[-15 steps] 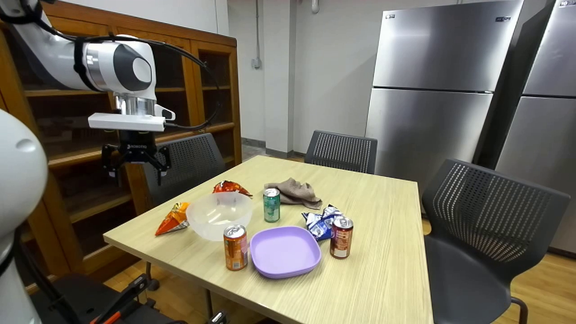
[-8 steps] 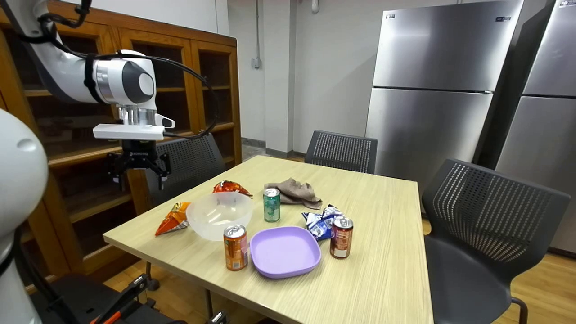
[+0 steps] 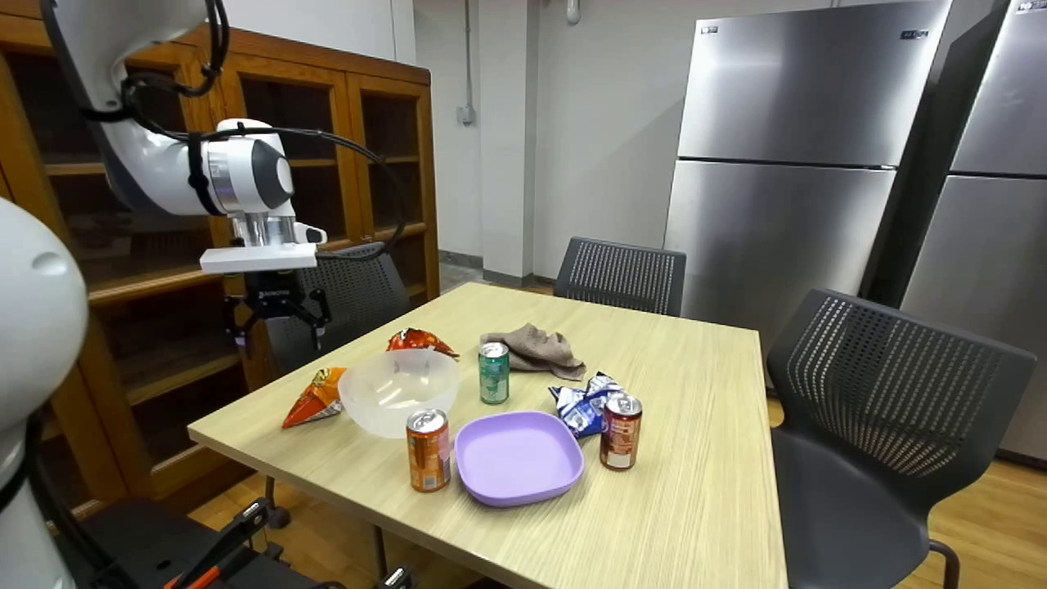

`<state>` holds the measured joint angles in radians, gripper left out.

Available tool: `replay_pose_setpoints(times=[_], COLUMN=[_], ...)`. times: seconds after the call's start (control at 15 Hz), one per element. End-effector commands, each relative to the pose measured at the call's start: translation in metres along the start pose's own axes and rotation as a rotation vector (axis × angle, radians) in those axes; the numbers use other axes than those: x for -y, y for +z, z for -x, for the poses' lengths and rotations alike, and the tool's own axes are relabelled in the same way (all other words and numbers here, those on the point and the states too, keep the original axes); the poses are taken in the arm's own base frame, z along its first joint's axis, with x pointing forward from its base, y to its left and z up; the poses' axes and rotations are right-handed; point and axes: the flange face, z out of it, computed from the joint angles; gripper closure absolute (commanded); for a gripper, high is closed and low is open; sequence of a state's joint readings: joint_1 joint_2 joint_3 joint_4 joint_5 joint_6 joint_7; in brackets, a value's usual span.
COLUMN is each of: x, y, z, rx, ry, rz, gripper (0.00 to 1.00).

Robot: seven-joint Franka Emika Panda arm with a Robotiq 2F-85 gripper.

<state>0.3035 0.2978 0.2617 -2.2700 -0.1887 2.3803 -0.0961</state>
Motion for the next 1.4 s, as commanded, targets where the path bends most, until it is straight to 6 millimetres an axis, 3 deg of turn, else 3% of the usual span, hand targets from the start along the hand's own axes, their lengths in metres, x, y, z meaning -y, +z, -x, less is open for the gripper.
replay_pose_setpoints(times=[0.0,0.67,1.13,1.2,1.33], x=[-0.005,-0.016,-0.019,-0.019,-0.019], y=[0.013,0.055,0.062,0.063,0.063], z=[-0.022,-0.049,-0.056,-0.056,-0.056], rx=[-0.019,-0.032,-0.028,-0.027,-0.028], ry=[0.024,0.090,0.107,0.108,0.108], rz=[0.041,-0.002,-0.016,-0.015,-0.017], gripper=[0.00,0.00,0.01,0.25,0.30])
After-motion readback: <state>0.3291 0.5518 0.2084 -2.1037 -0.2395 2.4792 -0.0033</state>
